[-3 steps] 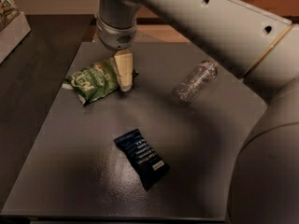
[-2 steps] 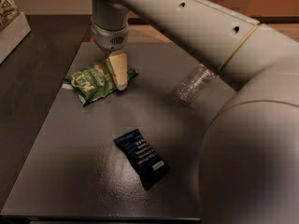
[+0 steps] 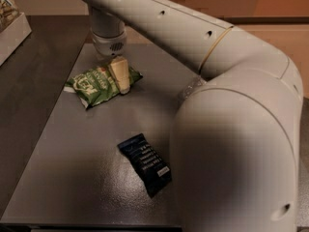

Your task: Pick green jalapeno chip bag

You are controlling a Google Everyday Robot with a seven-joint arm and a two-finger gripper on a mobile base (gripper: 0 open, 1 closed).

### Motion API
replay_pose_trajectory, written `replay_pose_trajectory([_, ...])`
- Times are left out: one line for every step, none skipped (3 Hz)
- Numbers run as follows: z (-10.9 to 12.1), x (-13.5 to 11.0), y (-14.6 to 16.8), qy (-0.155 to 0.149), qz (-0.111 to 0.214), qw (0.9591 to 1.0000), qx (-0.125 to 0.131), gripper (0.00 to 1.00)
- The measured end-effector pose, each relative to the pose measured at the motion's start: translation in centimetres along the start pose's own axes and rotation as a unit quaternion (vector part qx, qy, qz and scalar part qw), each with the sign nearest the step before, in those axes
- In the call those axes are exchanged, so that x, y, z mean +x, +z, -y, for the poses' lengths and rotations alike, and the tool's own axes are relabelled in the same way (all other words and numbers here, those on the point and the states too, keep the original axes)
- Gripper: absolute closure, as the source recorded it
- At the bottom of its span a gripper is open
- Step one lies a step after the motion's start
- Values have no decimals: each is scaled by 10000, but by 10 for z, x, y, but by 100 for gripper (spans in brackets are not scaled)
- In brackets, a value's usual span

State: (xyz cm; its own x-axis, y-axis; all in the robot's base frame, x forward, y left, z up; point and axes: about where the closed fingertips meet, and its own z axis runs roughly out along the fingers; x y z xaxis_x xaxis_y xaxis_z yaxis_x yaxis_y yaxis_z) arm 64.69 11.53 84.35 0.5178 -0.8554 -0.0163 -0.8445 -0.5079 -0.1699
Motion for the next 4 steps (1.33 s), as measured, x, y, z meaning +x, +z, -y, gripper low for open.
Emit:
replay_pose_trajectory([1,-2,5,-72,-64,9998,-174,41])
replay_pose_trajectory([4,-4,-2,-111,-9,9998,-193,64])
replay_pose_trajectory([7,-6,-18,-114,108,9998,-138,87])
replay_pose_trajectory([7,-6,-47,-108,315,9994,-14,100])
